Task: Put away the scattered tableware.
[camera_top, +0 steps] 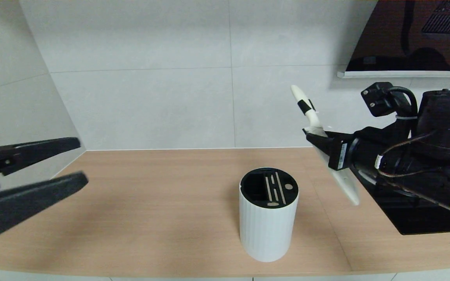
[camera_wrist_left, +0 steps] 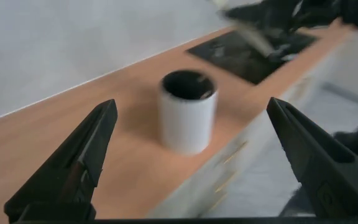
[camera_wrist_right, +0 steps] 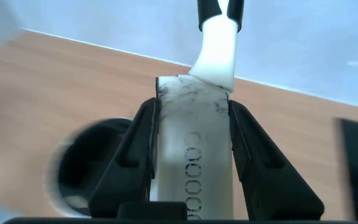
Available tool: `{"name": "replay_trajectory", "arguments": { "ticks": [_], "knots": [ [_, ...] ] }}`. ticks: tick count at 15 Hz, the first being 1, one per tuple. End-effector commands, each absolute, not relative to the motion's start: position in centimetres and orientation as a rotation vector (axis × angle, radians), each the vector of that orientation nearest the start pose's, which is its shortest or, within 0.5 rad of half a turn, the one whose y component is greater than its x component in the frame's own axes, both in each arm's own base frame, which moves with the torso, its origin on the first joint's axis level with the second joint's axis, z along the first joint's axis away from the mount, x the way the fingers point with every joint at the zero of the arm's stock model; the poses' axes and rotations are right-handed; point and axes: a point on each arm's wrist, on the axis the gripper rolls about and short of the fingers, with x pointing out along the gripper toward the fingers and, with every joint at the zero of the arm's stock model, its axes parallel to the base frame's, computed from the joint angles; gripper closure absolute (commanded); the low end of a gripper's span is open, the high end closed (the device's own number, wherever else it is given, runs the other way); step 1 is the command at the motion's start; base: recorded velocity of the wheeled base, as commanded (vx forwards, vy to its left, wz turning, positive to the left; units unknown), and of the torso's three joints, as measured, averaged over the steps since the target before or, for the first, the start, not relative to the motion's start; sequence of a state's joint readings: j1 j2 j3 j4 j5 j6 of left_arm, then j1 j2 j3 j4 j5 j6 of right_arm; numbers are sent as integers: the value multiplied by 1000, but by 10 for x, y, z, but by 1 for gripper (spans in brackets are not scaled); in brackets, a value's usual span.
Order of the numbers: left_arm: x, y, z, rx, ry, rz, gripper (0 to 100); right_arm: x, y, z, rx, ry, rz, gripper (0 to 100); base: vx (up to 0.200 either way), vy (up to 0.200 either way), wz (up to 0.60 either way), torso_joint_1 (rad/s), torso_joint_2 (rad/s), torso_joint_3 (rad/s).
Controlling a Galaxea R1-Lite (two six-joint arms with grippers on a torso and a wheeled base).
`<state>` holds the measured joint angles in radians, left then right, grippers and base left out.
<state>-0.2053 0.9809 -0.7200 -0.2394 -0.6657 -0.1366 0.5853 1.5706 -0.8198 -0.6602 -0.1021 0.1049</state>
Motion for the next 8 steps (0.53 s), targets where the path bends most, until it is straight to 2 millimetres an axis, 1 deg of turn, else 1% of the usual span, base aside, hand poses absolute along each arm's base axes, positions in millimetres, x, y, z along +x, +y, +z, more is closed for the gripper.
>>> {"name": "replay_trajectory", "arguments": {
  "ticks": [1, 2, 3, 5, 6, 8],
  "knots": [
    [150, -56, 267, -258, 178, -923, 0, 223, 171, 225, 81, 123, 553, 100, 0, 0, 0, 0, 0, 0],
    [152, -60, 271, -329, 178, -941, 0, 217, 178, 225, 82, 120, 586, 100, 0, 0, 0, 0, 0, 0],
    [155, -68, 270, -401, 213, -977, 0, 210, 184, 226, 88, 123, 616, 100, 0, 0, 0, 0, 0, 0],
    [163, -85, 264, -447, 284, -1037, 0, 200, 196, 225, 110, 137, 648, 100, 0, 0, 0, 0, 0, 0],
    [165, -90, 262, -459, 298, -1043, 0, 197, 200, 224, 118, 144, 660, 100, 0, 0, 0, 0, 0, 0],
    [184, -116, 253, -539, 305, -973, 0, 186, 212, 220, 120, 164, 709, 100, 0, 0, 0, 0, 0, 0]
  ]
}}
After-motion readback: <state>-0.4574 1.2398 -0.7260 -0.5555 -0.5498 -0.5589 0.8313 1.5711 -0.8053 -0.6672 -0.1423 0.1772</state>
